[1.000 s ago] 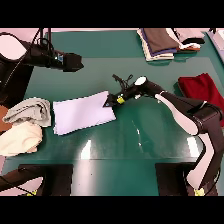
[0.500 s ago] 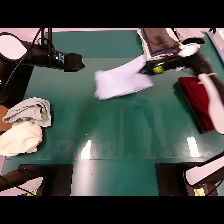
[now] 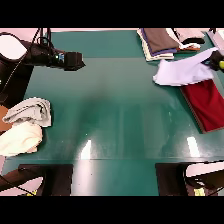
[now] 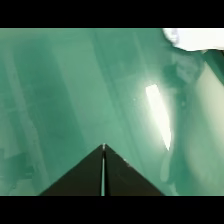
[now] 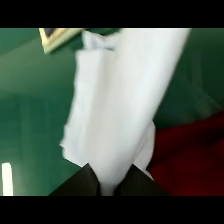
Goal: Fold the shirts.
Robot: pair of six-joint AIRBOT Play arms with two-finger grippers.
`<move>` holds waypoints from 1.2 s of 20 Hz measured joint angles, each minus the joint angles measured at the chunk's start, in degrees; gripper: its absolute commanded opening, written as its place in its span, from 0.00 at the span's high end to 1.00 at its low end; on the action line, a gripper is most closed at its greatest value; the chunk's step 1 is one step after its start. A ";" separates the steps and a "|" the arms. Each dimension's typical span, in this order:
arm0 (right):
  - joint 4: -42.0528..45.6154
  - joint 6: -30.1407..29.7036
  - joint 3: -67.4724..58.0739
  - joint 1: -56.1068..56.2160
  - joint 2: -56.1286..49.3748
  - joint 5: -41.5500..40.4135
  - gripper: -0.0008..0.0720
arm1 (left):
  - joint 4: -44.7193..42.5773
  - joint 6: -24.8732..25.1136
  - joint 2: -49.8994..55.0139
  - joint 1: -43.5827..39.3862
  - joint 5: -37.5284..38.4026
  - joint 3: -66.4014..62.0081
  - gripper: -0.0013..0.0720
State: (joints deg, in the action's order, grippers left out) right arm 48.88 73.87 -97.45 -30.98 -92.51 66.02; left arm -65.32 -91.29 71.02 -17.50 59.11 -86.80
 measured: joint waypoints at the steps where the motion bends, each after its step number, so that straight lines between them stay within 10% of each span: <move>1: -0.66 0.09 -1.31 -0.85 0.11 -0.17 0.97 | 0.02 -0.09 0.00 0.00 -0.02 0.00 0.95; 10: 2.93 2.45 -14.93 -3.32 3.61 5.70 0.97 | 0.02 -0.24 0.00 0.00 0.37 -0.02 0.95; 20: 15.85 4.07 13.20 -12.63 23.65 10.56 0.96 | 0.00 1.11 0.00 0.00 1.42 -0.02 0.95; 21: 17.97 4.11 17.53 -14.10 25.79 10.75 0.93 | 0.00 1.22 0.00 0.00 1.51 0.00 0.95; 24: 24.00 4.50 28.33 -18.91 30.49 11.50 0.36 | 0.00 1.55 0.00 0.00 1.57 0.00 0.95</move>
State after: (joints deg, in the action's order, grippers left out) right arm 72.88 78.37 -69.12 -49.89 -62.02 77.52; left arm -65.32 -89.73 71.02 -17.50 60.69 -86.80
